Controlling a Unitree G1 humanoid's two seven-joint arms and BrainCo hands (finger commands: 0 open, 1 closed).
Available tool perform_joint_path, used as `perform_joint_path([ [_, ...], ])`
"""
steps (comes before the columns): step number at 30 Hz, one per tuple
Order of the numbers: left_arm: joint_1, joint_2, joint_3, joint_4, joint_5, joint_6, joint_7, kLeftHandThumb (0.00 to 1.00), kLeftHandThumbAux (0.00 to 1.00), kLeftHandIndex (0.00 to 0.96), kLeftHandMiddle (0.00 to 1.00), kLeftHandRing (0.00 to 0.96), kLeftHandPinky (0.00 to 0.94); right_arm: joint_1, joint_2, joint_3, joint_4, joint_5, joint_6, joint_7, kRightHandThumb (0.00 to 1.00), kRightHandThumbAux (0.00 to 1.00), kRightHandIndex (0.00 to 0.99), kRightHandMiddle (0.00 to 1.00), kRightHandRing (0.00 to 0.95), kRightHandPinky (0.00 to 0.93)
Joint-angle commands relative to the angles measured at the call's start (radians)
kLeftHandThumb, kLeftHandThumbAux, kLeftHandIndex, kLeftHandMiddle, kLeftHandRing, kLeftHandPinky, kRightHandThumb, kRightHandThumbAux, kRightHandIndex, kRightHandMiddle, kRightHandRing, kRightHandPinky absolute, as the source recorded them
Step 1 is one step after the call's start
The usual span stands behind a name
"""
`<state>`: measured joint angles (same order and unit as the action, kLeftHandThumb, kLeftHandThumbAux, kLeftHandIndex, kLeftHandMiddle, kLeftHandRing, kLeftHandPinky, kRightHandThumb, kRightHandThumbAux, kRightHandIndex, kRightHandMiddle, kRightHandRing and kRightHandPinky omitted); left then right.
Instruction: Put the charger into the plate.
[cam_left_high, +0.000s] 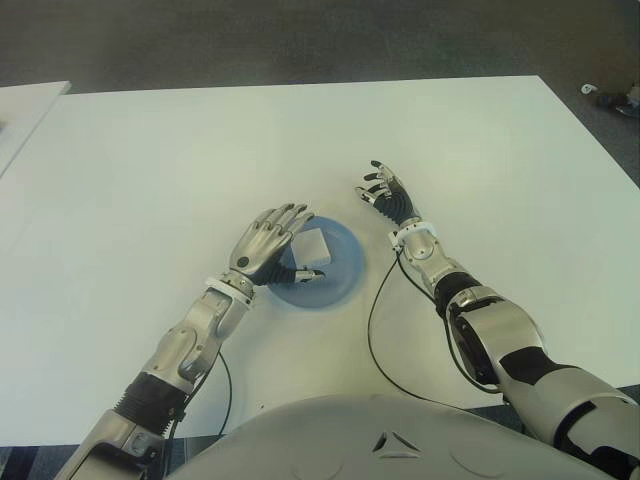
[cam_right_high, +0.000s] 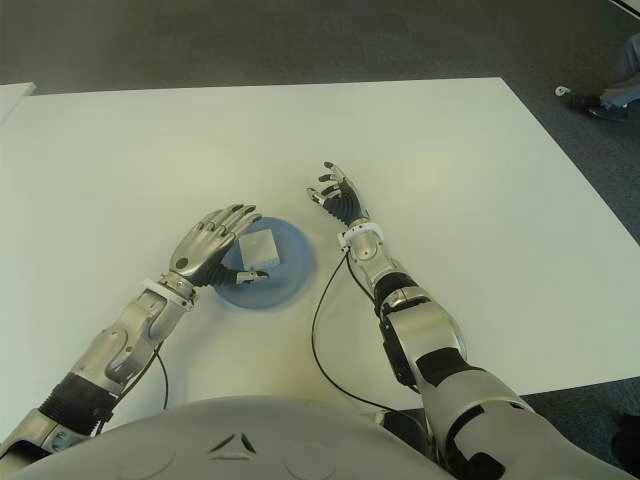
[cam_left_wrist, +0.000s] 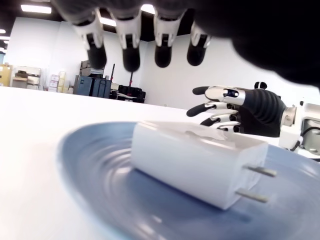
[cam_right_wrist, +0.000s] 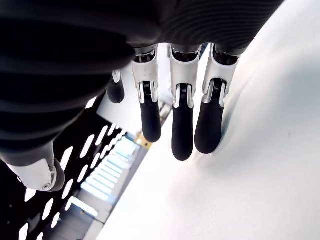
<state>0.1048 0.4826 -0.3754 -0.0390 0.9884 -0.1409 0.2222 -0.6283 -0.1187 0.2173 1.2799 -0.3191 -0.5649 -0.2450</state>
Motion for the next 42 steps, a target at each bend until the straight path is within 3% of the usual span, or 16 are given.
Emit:
perform_joint_path([
  [1, 0.018, -0.005, -0.003, 0.016, 0.038, 0.036, 0.027, 0.271, 0.295, 0.05, 0.0, 0.0, 0.0, 0.075, 0.036, 0.023, 0.055, -0.028, 0.076, 0.056, 0.034, 0.503, 0.02, 0.28, 0.374, 0.411],
  [6, 0.02, -0.012, 0.006, 0.021, 0.033, 0.044, 0.065, 0.315, 0.34, 0.099, 0.01, 0.0, 0.0, 0.075, 0.035, 0.021, 0.056, -0.026, 0.076, 0.062, 0.033, 0.505, 0.02, 0.282, 0.375, 0.408],
  [10, 0.014, -0.017, 0.042, 0.038, -0.017, 0.006, 0.148, 0.331, 0.372, 0.125, 0.042, 0.0, 0.0, 0.076, 0.034, 0.023, 0.056, -0.029, 0.074, 0.057, 0.033, 0.511, 0.024, 0.289, 0.376, 0.408],
  [14, -0.04, -0.011, 0.101, 0.091, -0.138, -0.081, 0.176, 0.31, 0.42, 0.112, 0.066, 0.011, 0.0, 0.075, 0.033, 0.023, 0.057, -0.029, 0.073, 0.059, 0.032, 0.514, 0.028, 0.294, 0.379, 0.409],
  [16, -0.085, -0.013, 0.139, 0.15, -0.25, -0.171, 0.172, 0.323, 0.436, 0.109, 0.079, 0.026, 0.004, 0.075, 0.033, 0.022, 0.057, -0.028, 0.074, 0.061, 0.032, 0.514, 0.029, 0.295, 0.379, 0.408],
  [18, -0.109, -0.028, 0.179, 0.195, -0.395, -0.253, 0.132, 0.333, 0.473, 0.096, 0.091, 0.048, 0.035, 0.075, 0.032, 0.023, 0.058, -0.029, 0.074, 0.061, 0.031, 0.513, 0.03, 0.294, 0.377, 0.406],
  [20, -0.125, -0.047, 0.216, 0.231, -0.552, -0.291, 0.05, 0.314, 0.501, 0.089, 0.095, 0.062, 0.063, 0.075, 0.031, 0.025, 0.058, -0.031, 0.074, 0.059, 0.029, 0.512, 0.031, 0.292, 0.375, 0.404],
  [23, -0.201, -0.084, 0.305, 0.373, -0.841, -0.302, -0.141, 0.27, 0.537, 0.083, 0.096, 0.075, 0.085, 0.076, 0.03, 0.028, 0.058, -0.035, 0.075, 0.056, 0.025, 0.509, 0.032, 0.291, 0.374, 0.407],
  [25, -0.243, -0.105, 0.355, 0.46, -0.956, -0.301, -0.224, 0.235, 0.57, 0.075, 0.09, 0.074, 0.077, 0.076, 0.029, 0.03, 0.057, -0.037, 0.076, 0.055, 0.022, 0.508, 0.032, 0.289, 0.372, 0.404],
  [30, -0.34, -0.146, 0.466, 0.686, -1.128, -0.324, -0.378, 0.188, 0.608, 0.054, 0.072, 0.056, 0.054, 0.076, 0.029, 0.033, 0.057, -0.04, 0.079, 0.054, 0.02, 0.506, 0.031, 0.285, 0.369, 0.405],
  [33, -0.361, -0.174, 0.508, 0.752, -1.202, -0.339, -0.442, 0.155, 0.625, 0.034, 0.052, 0.034, 0.033, 0.078, 0.028, 0.033, 0.057, -0.039, 0.078, 0.056, 0.022, 0.508, 0.029, 0.28, 0.366, 0.408],
  [38, -0.39, -0.235, 0.566, 0.907, -1.261, -0.387, -0.504, 0.092, 0.611, 0.008, 0.017, 0.006, 0.007, 0.082, 0.027, 0.02, 0.058, -0.023, 0.079, 0.08, 0.036, 0.521, 0.029, 0.268, 0.36, 0.405],
  [42, -0.408, -0.246, 0.589, 0.976, -1.278, -0.409, -0.547, 0.047, 0.569, 0.001, 0.003, 0.001, 0.001, 0.083, 0.025, 0.017, 0.058, -0.02, 0.077, 0.083, 0.039, 0.536, 0.034, 0.267, 0.359, 0.408],
])
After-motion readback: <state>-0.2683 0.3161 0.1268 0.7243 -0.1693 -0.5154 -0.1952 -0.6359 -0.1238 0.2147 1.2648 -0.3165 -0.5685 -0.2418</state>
